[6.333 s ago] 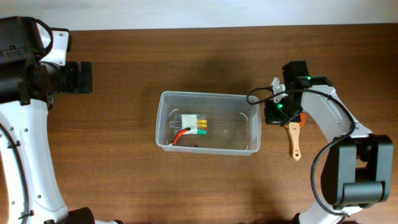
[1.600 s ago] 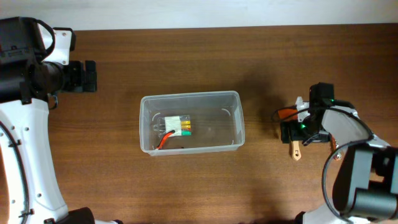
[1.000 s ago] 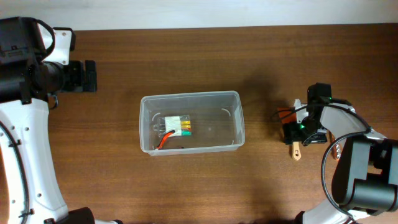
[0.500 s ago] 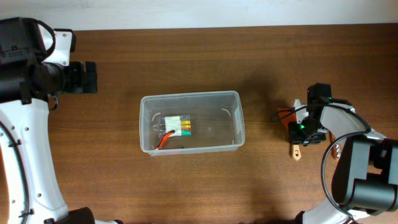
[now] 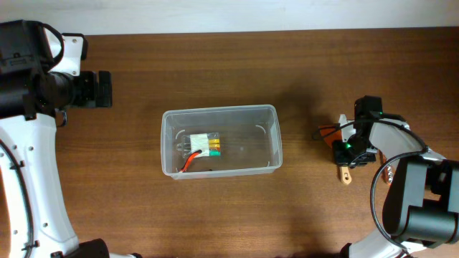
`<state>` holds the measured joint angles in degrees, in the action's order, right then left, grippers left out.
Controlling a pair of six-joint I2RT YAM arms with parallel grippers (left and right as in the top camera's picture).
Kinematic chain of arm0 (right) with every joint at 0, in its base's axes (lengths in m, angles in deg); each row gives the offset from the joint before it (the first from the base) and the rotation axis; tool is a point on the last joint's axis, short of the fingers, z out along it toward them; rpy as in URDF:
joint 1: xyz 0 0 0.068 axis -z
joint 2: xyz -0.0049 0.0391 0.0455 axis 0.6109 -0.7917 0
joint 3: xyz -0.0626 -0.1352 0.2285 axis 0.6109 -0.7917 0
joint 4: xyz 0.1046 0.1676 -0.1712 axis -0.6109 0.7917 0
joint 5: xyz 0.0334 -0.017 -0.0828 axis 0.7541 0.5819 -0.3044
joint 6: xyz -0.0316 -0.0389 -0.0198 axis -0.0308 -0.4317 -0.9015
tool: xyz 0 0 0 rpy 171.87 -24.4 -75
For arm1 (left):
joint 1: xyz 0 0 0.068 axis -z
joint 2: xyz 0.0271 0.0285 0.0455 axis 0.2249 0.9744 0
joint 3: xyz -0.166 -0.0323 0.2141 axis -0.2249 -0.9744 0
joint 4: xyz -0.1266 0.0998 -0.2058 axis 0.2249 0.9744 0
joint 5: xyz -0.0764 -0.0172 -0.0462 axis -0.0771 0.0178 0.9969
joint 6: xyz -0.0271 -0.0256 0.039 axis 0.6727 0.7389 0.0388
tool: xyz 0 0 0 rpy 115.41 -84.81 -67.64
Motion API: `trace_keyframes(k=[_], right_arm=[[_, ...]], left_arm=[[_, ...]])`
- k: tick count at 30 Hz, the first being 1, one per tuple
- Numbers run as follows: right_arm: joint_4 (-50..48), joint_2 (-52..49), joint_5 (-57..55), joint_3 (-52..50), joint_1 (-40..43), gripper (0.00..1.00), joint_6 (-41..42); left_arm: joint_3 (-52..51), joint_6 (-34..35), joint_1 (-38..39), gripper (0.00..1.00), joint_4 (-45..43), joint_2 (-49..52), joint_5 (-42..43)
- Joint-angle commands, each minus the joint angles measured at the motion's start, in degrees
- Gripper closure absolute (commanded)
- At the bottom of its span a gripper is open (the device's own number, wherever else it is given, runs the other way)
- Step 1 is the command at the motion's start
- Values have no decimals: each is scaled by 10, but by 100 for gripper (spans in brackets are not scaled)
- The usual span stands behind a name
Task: Pack container
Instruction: 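Lower right gripper onto the orange scraper's wooden handle and grasp, then carry the scraper over the container and release it inside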
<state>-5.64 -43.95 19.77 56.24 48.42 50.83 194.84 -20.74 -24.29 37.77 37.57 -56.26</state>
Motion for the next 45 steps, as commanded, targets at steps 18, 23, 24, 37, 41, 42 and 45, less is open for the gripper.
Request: trace_keyframes(k=[18,23,24,37,41,42,45], right_arm=[[0,-19,17,-1,-3,95,2],[-2,-19,23,-1,-3,96,2],[-2,-19,26,0,-3,96,3],[168,12,31,245,-39,96,11],[230,30,32,361,-101,96,-22],[241,32,31,383,-120,96,-37],[272,34,32,447,-192,96,-83]], left_arm=[[-3,9,-2,1,1,3,6],[-3,9,-2,1,1,3,6],[-3,9,-2,1,1,3,6],[-3,9,-2,1,1,3,6],[-3,9,-2,1,1,3,6],[-3,9,-2,1,1,3,6],[-3,9,-2,1,0,3,6]])
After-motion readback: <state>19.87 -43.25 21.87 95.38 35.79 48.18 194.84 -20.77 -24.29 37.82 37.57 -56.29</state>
